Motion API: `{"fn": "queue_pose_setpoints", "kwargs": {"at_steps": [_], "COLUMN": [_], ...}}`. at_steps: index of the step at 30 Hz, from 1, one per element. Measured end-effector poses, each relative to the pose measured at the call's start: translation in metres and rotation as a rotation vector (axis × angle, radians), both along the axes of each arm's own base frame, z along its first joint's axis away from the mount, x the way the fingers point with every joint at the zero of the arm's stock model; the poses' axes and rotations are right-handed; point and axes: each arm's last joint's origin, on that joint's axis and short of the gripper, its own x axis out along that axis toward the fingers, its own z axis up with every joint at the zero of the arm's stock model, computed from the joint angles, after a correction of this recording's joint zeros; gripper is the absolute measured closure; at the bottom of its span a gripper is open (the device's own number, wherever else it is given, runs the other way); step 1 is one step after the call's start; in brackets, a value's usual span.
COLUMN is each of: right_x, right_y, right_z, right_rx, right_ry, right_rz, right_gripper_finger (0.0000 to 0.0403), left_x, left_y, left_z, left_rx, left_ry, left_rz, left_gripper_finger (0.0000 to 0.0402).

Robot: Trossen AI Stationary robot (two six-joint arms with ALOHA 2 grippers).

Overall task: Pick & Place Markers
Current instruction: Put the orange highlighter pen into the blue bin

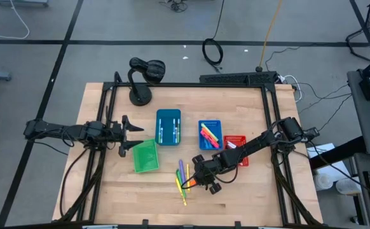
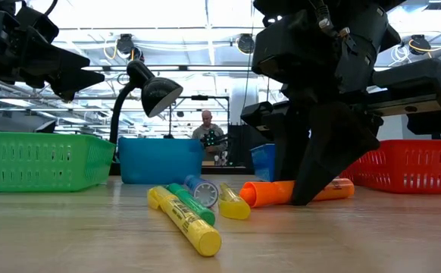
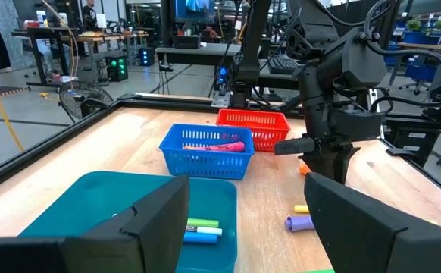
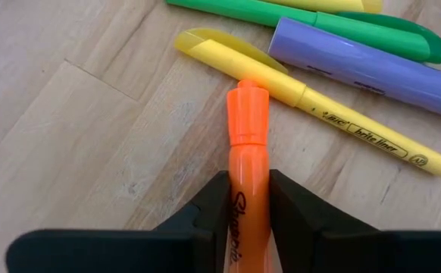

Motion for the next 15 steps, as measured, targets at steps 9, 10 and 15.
{"fn": "queue_pose_setpoints", "kwargs": {"at_steps": [9,10,15], "right_x": [0.0000,0.0000,0.0000], "right_y": [0.0000,0.0000,-0.0001], "right_z": [0.0000,0.0000,0.0000], "right_rx": [0.000,0.000,0.000], "right_ry": [0.000,0.000,0.000], "right_rz": [0.000,0.000,0.000], "right_gripper_finger": [0.0332,0.0333,0.0334], "left_x": [0.0000,0.0000,0.0000], "left_y": [0.0000,0.0000,0.0000], "left_z": [0.0001,0.0001,0.0001], "left_rx": [0.000,0.000,0.000], "left_ry": [0.000,0.000,0.000], "left_rz": [0.000,0.000,0.000], "left_gripper_finger": [0.0135,0.0135,0.0135]}}
